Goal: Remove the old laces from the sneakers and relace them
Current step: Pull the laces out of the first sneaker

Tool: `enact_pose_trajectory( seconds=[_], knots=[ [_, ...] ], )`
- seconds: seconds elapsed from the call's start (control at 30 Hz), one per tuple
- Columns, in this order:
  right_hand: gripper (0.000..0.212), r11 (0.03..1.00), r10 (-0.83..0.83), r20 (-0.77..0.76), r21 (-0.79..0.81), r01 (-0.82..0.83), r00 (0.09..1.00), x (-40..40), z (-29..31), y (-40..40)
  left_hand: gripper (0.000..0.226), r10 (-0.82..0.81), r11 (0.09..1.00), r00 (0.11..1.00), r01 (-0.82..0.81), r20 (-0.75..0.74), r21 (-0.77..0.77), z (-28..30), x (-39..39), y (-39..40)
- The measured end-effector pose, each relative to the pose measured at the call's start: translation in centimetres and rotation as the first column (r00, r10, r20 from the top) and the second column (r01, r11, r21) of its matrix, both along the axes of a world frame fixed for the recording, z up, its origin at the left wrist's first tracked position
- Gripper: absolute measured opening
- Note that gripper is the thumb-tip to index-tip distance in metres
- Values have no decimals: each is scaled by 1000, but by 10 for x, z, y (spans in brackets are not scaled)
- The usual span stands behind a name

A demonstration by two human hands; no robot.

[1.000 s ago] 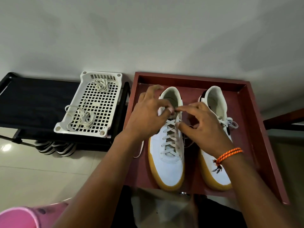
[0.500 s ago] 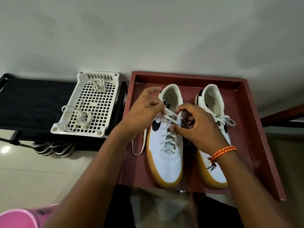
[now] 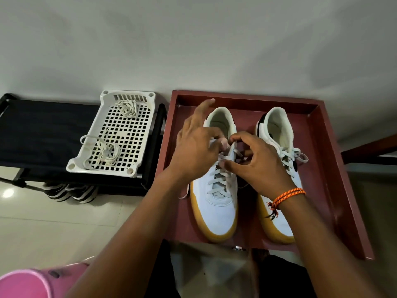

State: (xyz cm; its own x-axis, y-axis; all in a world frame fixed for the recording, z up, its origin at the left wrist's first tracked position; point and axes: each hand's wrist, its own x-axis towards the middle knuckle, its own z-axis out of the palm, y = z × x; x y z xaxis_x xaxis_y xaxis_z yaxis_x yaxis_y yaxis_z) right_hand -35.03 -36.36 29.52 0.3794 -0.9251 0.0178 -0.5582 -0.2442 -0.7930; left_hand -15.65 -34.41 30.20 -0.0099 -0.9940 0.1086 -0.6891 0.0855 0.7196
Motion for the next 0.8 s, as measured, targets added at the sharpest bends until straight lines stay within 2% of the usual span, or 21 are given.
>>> enact_pose_trajectory(
  seconds=[0.1,0.13,0.2,0.27,0.4,0.43,0.53,0.63,0.73,0.8],
  knots=[
    [46,1000,-10,2,12,10,1000,0,1,0,40,171,983,925,-182,-341,0,9,14,-6],
    [45,1000,-14,6,15,13,1000,1,1,0,43,225,971,901,-241,-372,5,8,19,-6],
    [44,1000,-22,-5,-2,22,1000,1,0,0,36,279,952,934,-299,-222,-64,5,26,-8],
    [44,1000,-25,-16,-14,25,1000,1,0,1,28,213,969,972,-223,-104,-102,-1,26,-8],
    [46,999,-21,-36,-28,20,999,0,-1,-1,12,12,999,984,-18,176,30,-7,-4,2],
    [46,999,-18,-42,-33,17,999,-1,-2,-1,10,2,999,983,-10,181,42,-7,-9,4],
    [47,1000,-7,-41,-22,6,999,-1,-3,-2,11,44,999,998,-44,34,4,-7,-2,-3],
    [47,1000,-5,-43,-14,5,999,0,-2,-2,15,211,974,964,-222,-163,-50,-7,19,-13],
    [45,1000,-10,-44,-17,9,999,0,-1,-1,19,307,944,949,-313,-72,-101,-1,25,-10],
    [45,1000,-10,-45,-22,9,999,0,-1,-1,20,228,972,973,-225,36,-61,3,18,-5]
  ],
)
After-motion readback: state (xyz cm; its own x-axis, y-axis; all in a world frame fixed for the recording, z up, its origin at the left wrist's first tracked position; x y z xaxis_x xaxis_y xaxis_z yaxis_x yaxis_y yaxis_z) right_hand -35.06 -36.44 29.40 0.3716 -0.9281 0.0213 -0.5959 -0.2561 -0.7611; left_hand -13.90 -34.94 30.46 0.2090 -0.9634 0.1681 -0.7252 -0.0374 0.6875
